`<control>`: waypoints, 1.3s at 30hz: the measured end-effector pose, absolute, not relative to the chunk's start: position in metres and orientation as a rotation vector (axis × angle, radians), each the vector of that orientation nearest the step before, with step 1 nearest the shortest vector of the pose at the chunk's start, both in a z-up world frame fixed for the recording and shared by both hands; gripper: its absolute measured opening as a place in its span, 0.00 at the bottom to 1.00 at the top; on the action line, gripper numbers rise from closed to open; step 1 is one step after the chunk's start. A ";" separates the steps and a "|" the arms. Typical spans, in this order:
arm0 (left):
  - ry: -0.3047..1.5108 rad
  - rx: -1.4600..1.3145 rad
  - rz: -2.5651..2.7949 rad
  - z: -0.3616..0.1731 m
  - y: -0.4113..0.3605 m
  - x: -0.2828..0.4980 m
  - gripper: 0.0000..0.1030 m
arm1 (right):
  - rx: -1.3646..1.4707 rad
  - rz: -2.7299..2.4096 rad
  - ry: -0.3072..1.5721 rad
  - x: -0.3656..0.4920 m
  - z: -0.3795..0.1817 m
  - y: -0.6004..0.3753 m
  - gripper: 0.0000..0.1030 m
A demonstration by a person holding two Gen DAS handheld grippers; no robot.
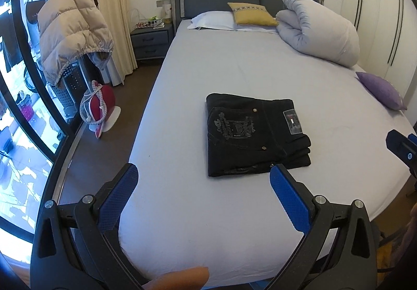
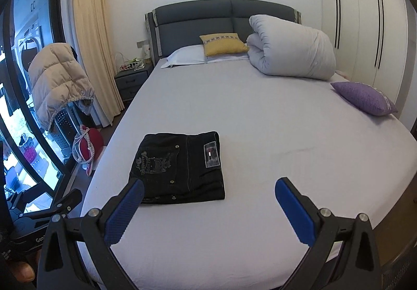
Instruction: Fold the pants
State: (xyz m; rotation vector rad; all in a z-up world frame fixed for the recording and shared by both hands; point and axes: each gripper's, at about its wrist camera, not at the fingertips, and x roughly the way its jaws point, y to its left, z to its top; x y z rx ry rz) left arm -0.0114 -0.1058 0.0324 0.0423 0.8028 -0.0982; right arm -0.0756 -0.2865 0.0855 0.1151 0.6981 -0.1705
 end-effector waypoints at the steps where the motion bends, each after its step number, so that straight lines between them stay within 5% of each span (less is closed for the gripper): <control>1: 0.802 0.043 -0.097 0.032 -0.106 -0.011 1.00 | 0.113 -0.172 0.698 -0.076 0.085 -0.286 1.00; 39: 0.812 0.037 -0.093 0.019 -0.104 -0.011 1.00 | 0.093 -0.144 0.758 -0.070 0.070 -0.283 1.00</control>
